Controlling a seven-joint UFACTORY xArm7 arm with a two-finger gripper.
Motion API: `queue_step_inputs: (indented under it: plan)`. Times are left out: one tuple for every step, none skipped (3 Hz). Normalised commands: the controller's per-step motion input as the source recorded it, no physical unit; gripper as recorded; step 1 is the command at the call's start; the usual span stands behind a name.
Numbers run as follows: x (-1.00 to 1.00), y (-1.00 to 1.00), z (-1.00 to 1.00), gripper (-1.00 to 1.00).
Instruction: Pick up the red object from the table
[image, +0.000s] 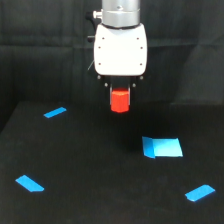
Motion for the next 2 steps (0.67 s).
queue_step_inputs:
  plan:
    - [0.01,0.04,0.03,-0.94]
    - [0.01,-0.08,0.06,-0.93]
